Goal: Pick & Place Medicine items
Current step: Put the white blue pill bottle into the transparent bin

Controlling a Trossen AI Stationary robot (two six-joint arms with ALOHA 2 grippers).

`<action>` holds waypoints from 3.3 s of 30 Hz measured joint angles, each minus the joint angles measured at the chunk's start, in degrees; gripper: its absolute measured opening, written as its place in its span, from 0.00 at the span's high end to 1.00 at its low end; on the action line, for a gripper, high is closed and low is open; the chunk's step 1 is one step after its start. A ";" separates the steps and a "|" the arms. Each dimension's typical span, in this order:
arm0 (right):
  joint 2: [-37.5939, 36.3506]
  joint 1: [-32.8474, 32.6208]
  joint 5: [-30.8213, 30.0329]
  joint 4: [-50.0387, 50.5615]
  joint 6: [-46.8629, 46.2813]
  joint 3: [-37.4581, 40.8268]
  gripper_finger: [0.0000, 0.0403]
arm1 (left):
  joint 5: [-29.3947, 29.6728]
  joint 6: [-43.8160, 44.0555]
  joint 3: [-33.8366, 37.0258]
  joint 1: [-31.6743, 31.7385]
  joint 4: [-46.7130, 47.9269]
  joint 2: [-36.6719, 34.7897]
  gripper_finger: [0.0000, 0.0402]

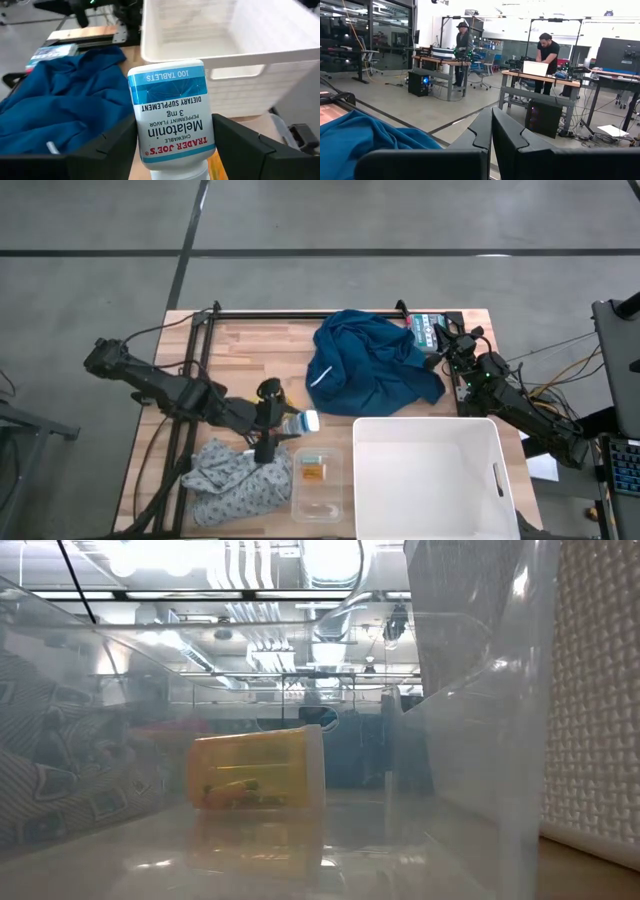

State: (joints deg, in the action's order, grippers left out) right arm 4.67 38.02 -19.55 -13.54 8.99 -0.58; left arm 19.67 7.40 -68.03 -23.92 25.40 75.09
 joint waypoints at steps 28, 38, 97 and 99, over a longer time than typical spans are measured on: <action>0.00 0.02 0.00 0.00 0.00 0.00 0.98 | -4.33 -3.46 14.85 -6.85 -26.20 -0.02 0.39; -0.02 0.02 0.00 0.00 0.00 0.00 0.98 | -5.95 -6.59 23.34 -6.85 -42.98 -0.02 0.39; -0.02 0.00 0.01 -0.02 0.00 0.00 0.98 | -10.61 2.27 27.02 -7.24 -63.89 20.06 0.39; -0.02 0.00 0.01 0.00 0.00 0.00 0.98 | -11.64 2.33 27.01 -7.27 -63.92 20.20 0.39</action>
State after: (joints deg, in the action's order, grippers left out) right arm 4.64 38.02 -19.55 -13.54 8.99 -0.58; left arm 8.03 9.73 -41.02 -31.18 -38.52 95.29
